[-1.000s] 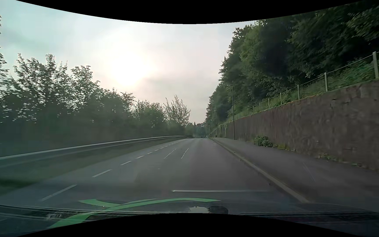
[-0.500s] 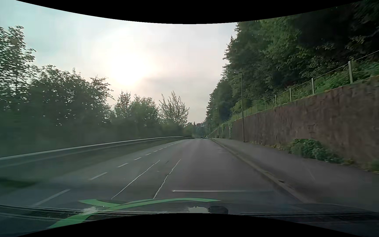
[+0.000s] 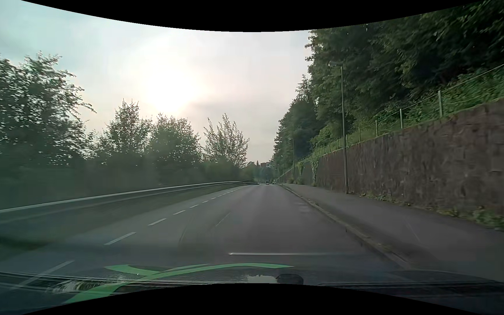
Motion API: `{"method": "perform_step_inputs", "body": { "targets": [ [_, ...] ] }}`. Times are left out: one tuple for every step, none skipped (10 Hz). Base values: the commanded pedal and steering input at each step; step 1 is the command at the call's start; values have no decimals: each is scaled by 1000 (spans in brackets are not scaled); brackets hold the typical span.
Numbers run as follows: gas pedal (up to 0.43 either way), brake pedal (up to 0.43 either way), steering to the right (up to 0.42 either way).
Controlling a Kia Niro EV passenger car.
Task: Follow the waypoints while adhering to traffic rules and regulations
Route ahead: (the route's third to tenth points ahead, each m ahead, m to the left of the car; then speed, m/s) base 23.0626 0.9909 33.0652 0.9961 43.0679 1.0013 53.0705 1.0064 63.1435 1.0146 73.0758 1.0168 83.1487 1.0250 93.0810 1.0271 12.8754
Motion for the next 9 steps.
{"method": "perform_step_inputs", "body": {
  "targets": [
    [169, 0, -1],
    [169, 0, -1],
    [169, 0, -1],
    [169, 0, -1],
    [169, 0, -1],
    [169, 0, -1],
    [169, 0, -1],
    [157, 0, -1],
    [157, 0, -1]
  ]
}}
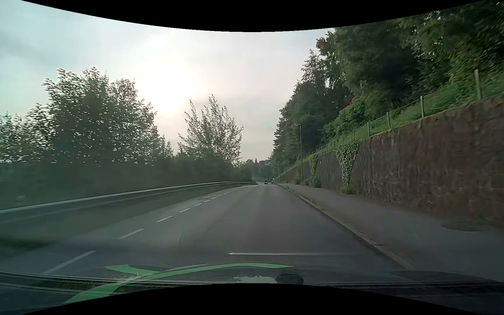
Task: Follow the waypoints while adhering to traffic rules and regulations
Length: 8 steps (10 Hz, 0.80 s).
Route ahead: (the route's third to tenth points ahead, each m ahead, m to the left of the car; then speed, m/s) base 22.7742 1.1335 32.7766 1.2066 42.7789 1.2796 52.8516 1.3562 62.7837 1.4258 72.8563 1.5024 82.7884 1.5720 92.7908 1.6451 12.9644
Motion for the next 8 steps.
{"method": "perform_step_inputs", "body": {
  "targets": [
    [157, 0, -1],
    [157, 0, -2],
    [157, 0, -2],
    [157, 0, -2],
    [157, 0, -2],
    [157, 0, -2],
    [157, 0, -2],
    [157, 0, -2]
  ]
}}
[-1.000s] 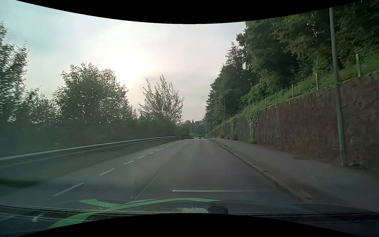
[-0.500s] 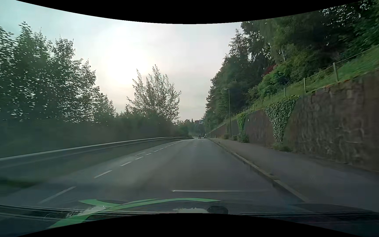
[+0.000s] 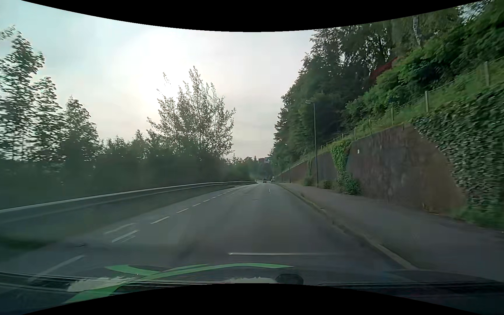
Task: Follow the waypoints while adhering to traffic rules and regulations
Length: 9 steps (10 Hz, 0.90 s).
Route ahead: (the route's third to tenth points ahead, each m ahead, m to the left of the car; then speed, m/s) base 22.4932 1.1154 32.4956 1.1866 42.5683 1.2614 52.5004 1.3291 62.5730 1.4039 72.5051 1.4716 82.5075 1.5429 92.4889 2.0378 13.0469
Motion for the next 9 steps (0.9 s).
{"method": "perform_step_inputs", "body": {
  "targets": [
    [157, 0, -2],
    [157, 0, -2],
    [157, 0, -2],
    [157, 0, -2],
    [157, 0, -2],
    [157, 0, -2],
    [157, 0, -2],
    [157, 0, -3],
    [157, 0, -3]
  ]
}}
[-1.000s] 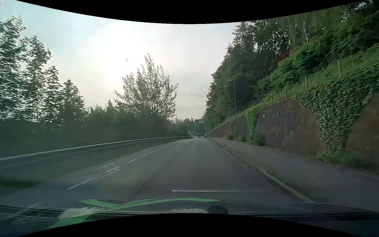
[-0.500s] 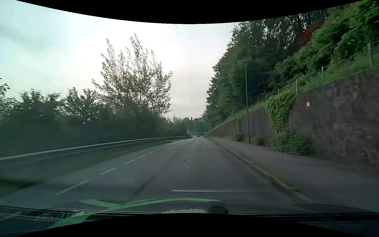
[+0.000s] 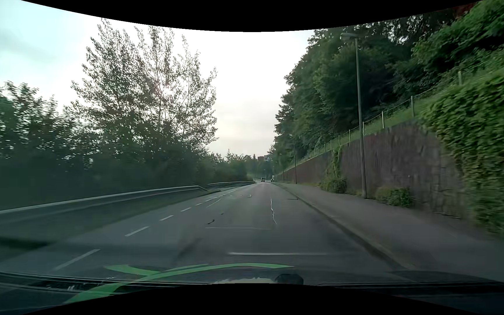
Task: Follow the waypoints while adhering to traffic rules and regulations
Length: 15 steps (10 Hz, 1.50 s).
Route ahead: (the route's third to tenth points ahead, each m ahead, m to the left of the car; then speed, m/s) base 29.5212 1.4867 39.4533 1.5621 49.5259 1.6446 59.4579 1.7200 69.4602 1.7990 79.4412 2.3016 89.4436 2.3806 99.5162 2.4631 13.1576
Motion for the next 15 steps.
{"method": "perform_step_inputs", "body": {
  "targets": [
    [157, 0, -3],
    [150, 0, -3],
    [150, 0, -4],
    [150, 0, -4],
    [138, 0, -4],
    [138, 0, -4],
    [138, 0, -4],
    [138, 0, -4],
    [130, 0, -4],
    [130, 0, -3],
    [118, 0, -3],
    [110, 0, -2],
    [110, 0, -1],
    [98, 0, -1],
    [87, 0, -1]
  ]
}}
